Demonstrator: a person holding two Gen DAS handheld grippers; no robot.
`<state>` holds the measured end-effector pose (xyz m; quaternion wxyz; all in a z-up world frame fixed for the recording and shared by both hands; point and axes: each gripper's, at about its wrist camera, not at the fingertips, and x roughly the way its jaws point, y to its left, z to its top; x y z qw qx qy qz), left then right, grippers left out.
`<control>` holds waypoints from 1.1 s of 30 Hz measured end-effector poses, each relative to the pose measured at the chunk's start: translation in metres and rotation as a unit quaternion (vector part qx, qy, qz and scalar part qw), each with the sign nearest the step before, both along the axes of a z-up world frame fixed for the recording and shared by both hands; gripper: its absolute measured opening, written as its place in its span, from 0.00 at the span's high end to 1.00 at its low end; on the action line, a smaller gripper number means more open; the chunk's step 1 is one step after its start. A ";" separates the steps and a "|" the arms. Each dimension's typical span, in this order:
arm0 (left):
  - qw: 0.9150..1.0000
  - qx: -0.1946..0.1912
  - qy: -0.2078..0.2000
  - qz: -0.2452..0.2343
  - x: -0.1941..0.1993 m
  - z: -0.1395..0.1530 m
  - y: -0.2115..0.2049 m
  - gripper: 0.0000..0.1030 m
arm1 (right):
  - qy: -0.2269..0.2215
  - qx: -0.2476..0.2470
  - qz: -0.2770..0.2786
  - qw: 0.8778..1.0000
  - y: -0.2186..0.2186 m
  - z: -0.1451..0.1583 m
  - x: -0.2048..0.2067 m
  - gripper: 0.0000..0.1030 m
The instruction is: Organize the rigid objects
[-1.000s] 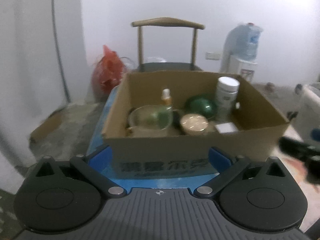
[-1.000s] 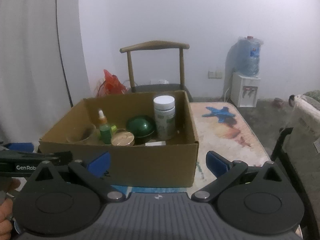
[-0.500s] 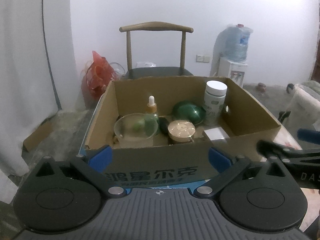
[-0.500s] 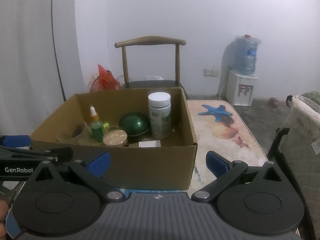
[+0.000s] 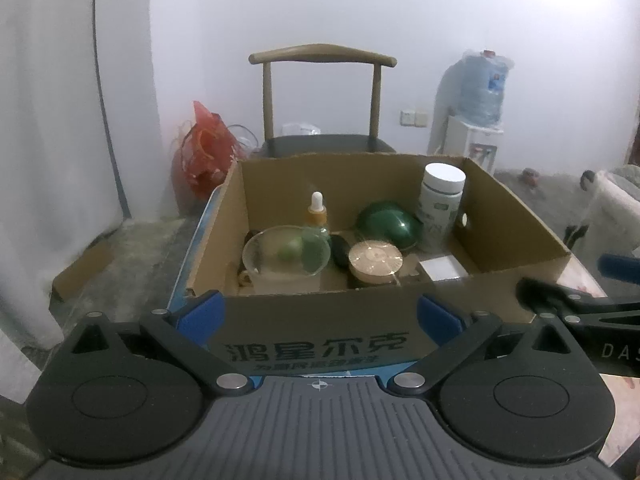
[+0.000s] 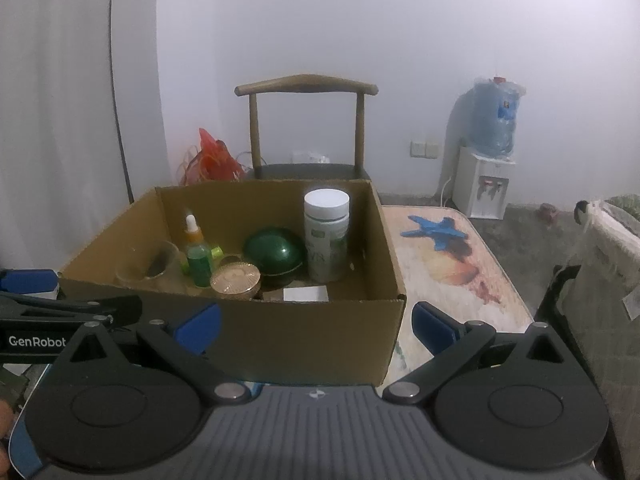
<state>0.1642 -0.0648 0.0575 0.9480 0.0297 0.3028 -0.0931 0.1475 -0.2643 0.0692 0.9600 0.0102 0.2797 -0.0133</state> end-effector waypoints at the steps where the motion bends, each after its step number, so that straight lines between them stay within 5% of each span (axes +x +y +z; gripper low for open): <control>1: 1.000 0.000 0.000 0.001 0.000 0.001 0.001 0.00 | -0.001 -0.001 0.001 1.000 0.001 0.001 0.000 0.00; 33: 1.000 -0.001 -0.003 0.012 -0.002 0.003 0.010 0.01 | -0.008 -0.006 0.009 1.000 0.009 0.004 0.001 0.00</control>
